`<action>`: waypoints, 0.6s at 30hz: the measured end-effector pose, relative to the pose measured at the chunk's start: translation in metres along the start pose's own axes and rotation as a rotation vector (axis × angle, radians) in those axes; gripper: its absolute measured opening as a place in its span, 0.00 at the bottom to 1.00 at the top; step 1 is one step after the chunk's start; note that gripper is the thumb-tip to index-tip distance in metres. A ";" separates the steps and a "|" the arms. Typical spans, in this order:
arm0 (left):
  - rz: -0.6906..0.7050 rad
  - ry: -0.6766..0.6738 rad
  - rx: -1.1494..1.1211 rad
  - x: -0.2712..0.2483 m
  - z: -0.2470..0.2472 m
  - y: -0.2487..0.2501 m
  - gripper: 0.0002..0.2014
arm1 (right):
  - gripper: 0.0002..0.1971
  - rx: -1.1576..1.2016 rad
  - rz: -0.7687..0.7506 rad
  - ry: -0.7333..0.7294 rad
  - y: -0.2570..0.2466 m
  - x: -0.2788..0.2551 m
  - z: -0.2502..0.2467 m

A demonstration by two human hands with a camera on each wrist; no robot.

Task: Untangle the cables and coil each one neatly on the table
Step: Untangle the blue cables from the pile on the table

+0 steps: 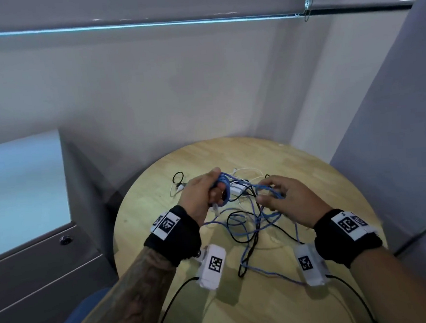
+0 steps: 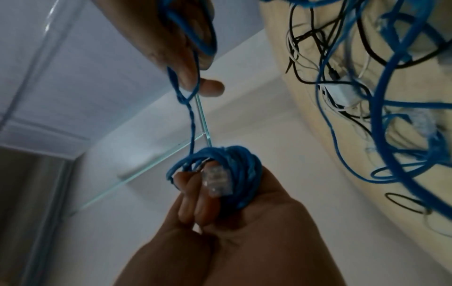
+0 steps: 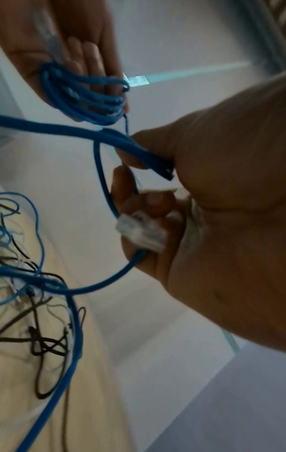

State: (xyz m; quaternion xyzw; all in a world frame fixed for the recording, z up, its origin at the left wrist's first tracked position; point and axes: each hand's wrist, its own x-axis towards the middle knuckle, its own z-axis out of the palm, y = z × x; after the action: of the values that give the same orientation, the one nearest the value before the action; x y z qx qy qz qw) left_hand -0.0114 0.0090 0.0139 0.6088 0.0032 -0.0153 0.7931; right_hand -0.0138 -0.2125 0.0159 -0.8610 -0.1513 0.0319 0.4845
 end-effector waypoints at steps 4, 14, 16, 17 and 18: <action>-0.104 0.112 -0.307 0.006 -0.011 0.002 0.15 | 0.12 0.116 0.074 -0.117 0.001 -0.001 -0.001; -0.101 0.229 -0.531 0.015 -0.062 0.033 0.18 | 0.15 -0.256 0.221 0.089 0.043 0.005 -0.024; -0.070 0.210 -0.479 0.015 -0.053 0.029 0.17 | 0.15 -0.307 0.244 0.151 0.051 0.009 -0.017; -0.057 0.200 -0.435 0.015 -0.047 0.027 0.17 | 0.14 -0.309 0.232 0.190 0.051 0.010 -0.016; -0.049 0.184 -0.385 0.013 -0.041 0.025 0.16 | 0.12 -0.308 0.206 0.222 0.051 0.012 -0.014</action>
State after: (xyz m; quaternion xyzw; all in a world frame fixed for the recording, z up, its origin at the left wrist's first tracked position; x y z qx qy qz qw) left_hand 0.0031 0.0549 0.0273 0.4447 0.0930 0.0220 0.8906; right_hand 0.0119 -0.2456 -0.0188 -0.9340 -0.0112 -0.0371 0.3551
